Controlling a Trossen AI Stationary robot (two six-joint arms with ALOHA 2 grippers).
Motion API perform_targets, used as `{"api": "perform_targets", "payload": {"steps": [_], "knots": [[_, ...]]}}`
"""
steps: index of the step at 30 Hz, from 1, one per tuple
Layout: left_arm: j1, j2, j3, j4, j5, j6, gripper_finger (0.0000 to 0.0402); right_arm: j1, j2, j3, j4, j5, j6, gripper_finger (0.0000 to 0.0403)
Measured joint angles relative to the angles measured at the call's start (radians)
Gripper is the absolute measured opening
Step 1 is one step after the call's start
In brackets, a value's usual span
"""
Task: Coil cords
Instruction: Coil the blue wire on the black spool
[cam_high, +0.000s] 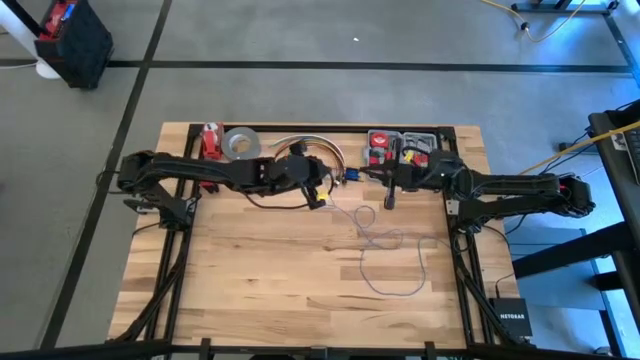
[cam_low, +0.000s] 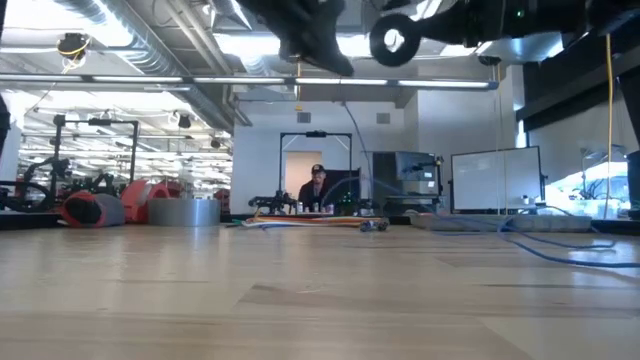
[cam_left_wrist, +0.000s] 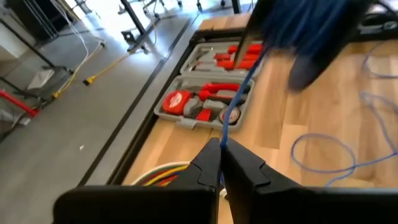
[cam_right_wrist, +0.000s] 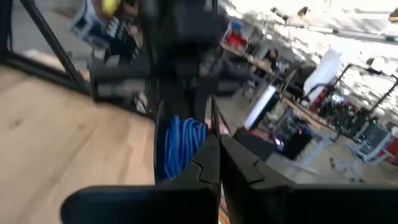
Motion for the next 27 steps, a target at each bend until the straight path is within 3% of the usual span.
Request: {"api": "perform_targets", "payload": {"steps": [6, 10, 19, 27], "knots": [[0.007, -0.092, -0.001, -0.024, 0.011, -0.05, 0.0004, 0.0, 0.004, 0.002, -0.042, 0.073, -0.072, 0.0003], [0.008, -0.105, -0.001, 0.022, 0.104, -0.101, 0.0002, 0.0, 0.039, 0.003, -0.032, 0.151, -0.09, 0.0003], [0.008, -0.004, -0.001, 0.209, 0.146, -0.157, 0.0009, 0.0, 0.177, 0.001, 0.127, 0.207, -0.086, 0.0003], [0.005, 0.073, -0.001, 0.359, 0.139, -0.156, 0.001, -0.001, 0.215, 0.0, 0.206, 0.267, -0.044, 0.0003]]}}
